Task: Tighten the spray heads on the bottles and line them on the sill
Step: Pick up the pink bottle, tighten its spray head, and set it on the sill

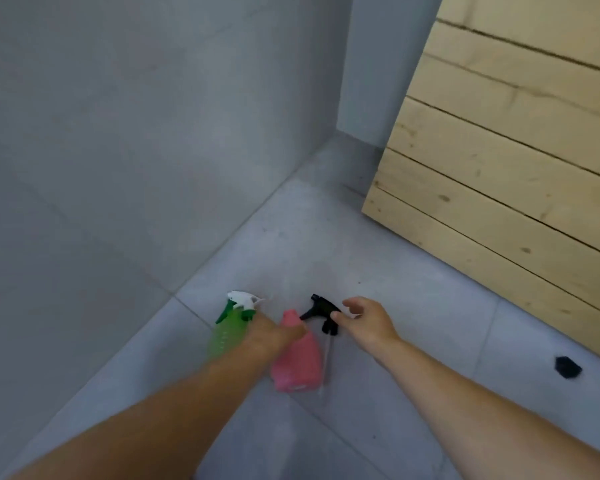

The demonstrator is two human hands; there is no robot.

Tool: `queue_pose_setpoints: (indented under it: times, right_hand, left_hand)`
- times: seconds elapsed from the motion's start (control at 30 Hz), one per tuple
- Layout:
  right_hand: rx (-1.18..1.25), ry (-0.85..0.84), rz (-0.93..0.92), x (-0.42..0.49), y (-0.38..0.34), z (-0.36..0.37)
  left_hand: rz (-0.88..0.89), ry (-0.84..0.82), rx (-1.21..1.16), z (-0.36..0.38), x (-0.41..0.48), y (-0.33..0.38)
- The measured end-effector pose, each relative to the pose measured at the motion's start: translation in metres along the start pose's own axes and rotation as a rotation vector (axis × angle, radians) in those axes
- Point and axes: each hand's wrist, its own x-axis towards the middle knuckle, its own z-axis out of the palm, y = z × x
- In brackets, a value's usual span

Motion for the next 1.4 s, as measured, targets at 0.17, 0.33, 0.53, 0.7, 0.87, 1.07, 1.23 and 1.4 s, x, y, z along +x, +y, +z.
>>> queue_pose_setpoints:
  times: [0.17,0.33,0.53,0.7,0.87,1.07,1.23,1.4]
  right_hand:
    - [-0.073,0.082,0.043,0.028,0.011,0.016]
    - [-0.176,0.09,0.047,0.042,0.009,0.023]
    - [-0.047,-0.061,0.108,0.045,0.005,0.02]
    - [0.237,-0.174,0.145,0.026,-0.005,0.002]
    - [0.287,-0.121,0.042,-0.001,-0.043,-0.036]
    - [0.391,0.101,-0.189,-0.047,-0.123,-0.111]
    - [0.446,0.22,-0.409,-0.121,-0.186,-0.181]
    - [0.579,0.306,-0.547,-0.198,-0.225,-0.223]
  left_hand:
    - [-0.057,-0.021,0.15,0.01,0.024,-0.015]
    - [-0.05,-0.084,0.137,0.017,0.032,-0.024]
    - [-0.026,-0.097,0.053,0.022,0.026,-0.031]
    - [0.028,-0.147,0.002,0.018,0.009,-0.026]
    - [0.108,-0.224,-0.021,0.001,-0.025,0.003]
    - [0.235,-0.384,-0.132,-0.042,-0.084,0.055]
    - [0.383,-0.391,-0.075,-0.081,-0.15,0.081]
    - [0.423,-0.441,-0.061,-0.118,-0.198,0.085]
